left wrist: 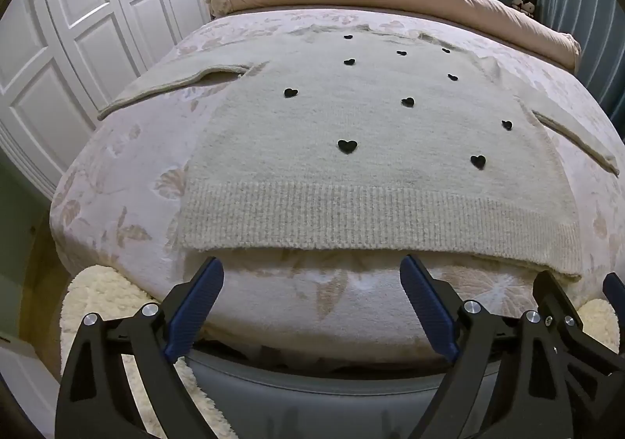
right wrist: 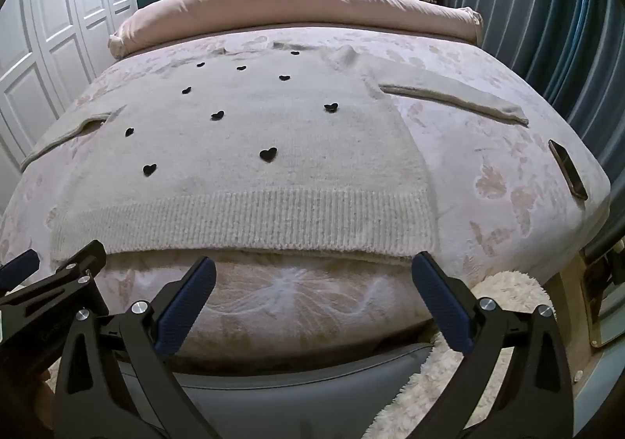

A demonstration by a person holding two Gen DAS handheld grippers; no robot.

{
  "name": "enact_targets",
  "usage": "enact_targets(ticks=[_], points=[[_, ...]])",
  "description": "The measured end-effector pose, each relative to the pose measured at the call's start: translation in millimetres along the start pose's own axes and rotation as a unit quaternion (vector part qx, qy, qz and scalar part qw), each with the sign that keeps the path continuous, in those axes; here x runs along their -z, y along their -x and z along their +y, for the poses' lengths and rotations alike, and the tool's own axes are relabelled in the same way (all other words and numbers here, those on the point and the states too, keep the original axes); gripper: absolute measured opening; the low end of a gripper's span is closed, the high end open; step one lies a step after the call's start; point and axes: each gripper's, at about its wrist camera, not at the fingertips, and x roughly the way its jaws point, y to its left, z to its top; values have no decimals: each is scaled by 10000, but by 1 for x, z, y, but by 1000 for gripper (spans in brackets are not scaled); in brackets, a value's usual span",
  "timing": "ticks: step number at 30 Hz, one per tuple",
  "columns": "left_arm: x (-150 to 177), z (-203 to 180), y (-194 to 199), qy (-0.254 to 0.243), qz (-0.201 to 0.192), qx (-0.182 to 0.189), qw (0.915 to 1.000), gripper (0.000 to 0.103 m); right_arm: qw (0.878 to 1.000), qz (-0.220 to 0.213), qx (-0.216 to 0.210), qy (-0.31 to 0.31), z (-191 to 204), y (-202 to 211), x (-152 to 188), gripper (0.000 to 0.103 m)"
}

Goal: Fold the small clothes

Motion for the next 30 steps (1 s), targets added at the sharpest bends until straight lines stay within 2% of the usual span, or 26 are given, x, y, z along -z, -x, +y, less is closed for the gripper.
enact_targets(ticks=[22,30], points=[[-2,0,5,2,4,-13,10000,86,10000,-12,-9,-12,0,3,-3,98],[-29,-8,15,-109,27,-28,9999,86,10000,3,8,-18,-3,9,-24,98]])
